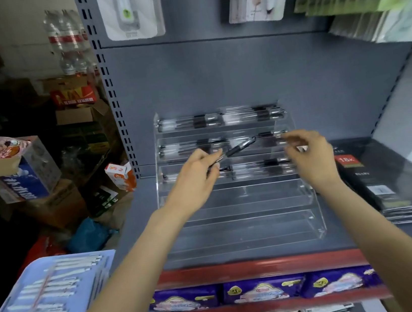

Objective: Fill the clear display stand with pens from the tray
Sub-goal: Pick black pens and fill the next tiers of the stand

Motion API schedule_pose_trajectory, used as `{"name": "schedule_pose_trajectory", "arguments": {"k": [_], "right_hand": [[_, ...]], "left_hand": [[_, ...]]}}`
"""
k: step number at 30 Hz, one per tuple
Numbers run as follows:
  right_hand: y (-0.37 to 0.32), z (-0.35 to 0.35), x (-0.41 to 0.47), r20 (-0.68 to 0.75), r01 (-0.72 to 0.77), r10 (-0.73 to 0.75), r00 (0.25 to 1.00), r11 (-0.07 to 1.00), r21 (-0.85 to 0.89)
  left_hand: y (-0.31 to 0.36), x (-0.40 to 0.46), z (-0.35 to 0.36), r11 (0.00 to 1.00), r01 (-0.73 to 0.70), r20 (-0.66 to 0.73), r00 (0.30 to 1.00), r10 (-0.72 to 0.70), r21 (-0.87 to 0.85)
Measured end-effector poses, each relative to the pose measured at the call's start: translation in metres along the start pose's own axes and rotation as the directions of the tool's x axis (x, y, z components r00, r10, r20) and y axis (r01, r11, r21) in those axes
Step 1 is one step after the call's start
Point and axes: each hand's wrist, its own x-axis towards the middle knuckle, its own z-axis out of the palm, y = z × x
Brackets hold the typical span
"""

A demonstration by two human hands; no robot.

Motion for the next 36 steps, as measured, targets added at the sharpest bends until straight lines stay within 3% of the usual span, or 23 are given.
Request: {"name": "schedule_pose_trajectory", "arguments": {"k": [3,6,9,15,27,36], "right_hand": [[0.029,-0.02,0.011,0.001,-0.097,0.097,0.995,0.995,-0.012],[0.046,-0.032,0.02,0.22,-0.201,0.182,0.958,0.977,0.07],[0.058,-0.034,0.029,0.376,-0.228,0.168,0.911,0.966,0.121],[0.064,-0.034,0.04,0.511,-0.283,0.136,0.849,0.933,0.221],[0.07,-0.041,0.043,0.592,-0.265,0.073,0.803,0.933,0.244],[0.07,-0.038,0.038,0.556,-0.26,0.095,0.826,0.939,0.225]], "left_hand": [[0.018,0.018,0.023,0.998,-0.049,0.045,0.998,0.048,0.026],[0.029,0.038,0.04,0.999,-0.029,0.069,0.997,0.026,0.043],[0.035,0.052,0.054,0.997,0.002,0.078,0.997,-0.009,0.081],[0.044,0.064,0.066,0.971,0.116,0.08,0.988,-0.135,0.21],[0.053,0.071,0.067,0.943,0.169,0.106,0.973,-0.206,0.286],[0.059,0.073,0.075,0.905,0.225,0.056,0.963,-0.262,0.361]]}}
